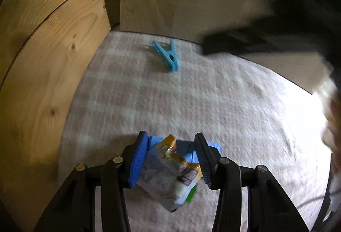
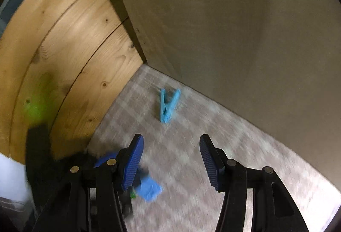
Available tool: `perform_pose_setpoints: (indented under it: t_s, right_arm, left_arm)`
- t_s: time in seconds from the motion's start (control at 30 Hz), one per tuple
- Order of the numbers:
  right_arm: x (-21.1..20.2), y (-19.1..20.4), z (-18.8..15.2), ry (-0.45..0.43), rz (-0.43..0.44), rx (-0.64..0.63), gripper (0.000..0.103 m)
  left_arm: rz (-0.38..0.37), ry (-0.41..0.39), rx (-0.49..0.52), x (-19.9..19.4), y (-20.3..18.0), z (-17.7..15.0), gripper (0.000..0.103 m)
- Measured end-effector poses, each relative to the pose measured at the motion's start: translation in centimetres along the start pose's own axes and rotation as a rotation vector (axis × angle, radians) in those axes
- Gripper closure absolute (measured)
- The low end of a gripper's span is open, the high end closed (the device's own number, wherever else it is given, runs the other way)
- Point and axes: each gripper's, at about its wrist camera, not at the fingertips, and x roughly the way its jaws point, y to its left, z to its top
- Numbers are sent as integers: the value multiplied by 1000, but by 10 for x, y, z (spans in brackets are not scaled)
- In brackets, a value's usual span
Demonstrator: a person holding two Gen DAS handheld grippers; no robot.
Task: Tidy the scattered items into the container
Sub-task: 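Grasp the snack packet and blue stand with the left tool while the right tool grasps the blue clothespin, then open the left tool over the carpet while the right tool releases the clothespin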
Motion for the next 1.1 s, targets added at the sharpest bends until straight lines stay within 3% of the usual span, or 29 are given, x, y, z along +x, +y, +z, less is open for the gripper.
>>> perform_pose_setpoints:
  t_s: [0.3,0.37,0.4,0.57,0.8,1.1]
  right_arm:
    - [61,20,28,27,-76,-38,54]
    - [68,22,29,34,-87,-52,68]
    - [71,23,27,48,-82,-57,80]
    - [68,24,13,56,-54,-94,88]
    - [50,8,-26,81,-6,-97,88]
    - [2,-27,-138,117,37,-53,88]
  left_arm:
    - [-18,-36,3,-7,-8,-25,62]
    - [-21,-40,5,-7,-11,-27,63]
    - [-23,-40,8,-7,-13,-28,63]
    - [-37,-31,32,-7,-33,-35,64]
    - [-62,-13,80,-5,-63,-51,64]
    - [-104,9,149,-19,-104,-89,65]
